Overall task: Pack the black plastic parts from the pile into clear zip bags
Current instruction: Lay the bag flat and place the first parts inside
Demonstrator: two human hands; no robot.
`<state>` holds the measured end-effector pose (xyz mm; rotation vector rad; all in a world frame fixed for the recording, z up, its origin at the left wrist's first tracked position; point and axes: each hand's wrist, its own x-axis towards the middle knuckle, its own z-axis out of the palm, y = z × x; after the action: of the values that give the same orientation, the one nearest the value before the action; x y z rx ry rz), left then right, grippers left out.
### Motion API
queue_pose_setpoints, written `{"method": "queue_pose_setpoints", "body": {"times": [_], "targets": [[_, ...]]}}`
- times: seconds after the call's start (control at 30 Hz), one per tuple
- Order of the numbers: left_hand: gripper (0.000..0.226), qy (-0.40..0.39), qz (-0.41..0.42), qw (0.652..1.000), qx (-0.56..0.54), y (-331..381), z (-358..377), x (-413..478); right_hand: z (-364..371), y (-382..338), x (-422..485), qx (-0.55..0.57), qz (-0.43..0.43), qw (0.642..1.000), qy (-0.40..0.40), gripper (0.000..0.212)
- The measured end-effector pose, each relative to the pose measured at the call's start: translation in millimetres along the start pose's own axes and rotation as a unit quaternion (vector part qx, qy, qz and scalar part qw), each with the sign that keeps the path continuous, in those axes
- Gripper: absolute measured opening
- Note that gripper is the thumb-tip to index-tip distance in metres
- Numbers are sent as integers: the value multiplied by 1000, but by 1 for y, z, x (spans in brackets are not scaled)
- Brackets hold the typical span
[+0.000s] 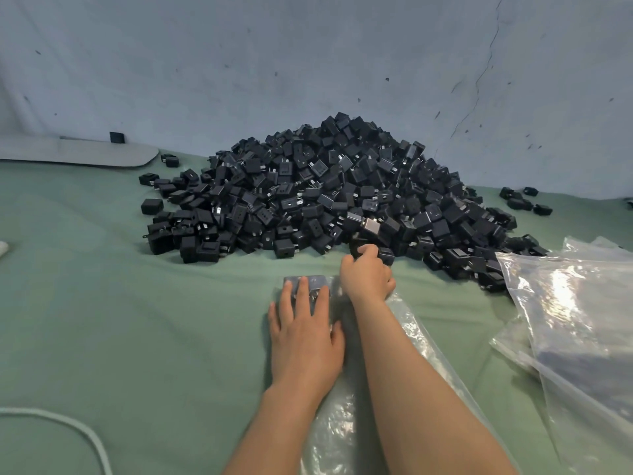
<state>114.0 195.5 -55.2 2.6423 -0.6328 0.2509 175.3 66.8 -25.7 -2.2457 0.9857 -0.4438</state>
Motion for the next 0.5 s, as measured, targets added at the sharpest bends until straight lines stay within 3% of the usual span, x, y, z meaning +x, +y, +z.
{"method": "queue_pose_setpoints", "body": {"times": [0.13, 0.27, 0.4, 0.5], "targets": [[58, 1, 0, 1000, -1, 0, 0, -1, -2, -3, 4, 0, 11, 999, -46, 46], [58, 3, -1, 1000, 3, 0, 1, -1, -11, -6, -2, 63, 7, 998, -11, 41], [59, -2, 1, 1000, -5, -2, 1, 0, -46, -5, -8, 112, -105, 988, 24, 23], [59, -5, -2, 1000, -11, -1, 1, 1, -77, 5, -26, 39, -185, 982, 19, 42]]}}
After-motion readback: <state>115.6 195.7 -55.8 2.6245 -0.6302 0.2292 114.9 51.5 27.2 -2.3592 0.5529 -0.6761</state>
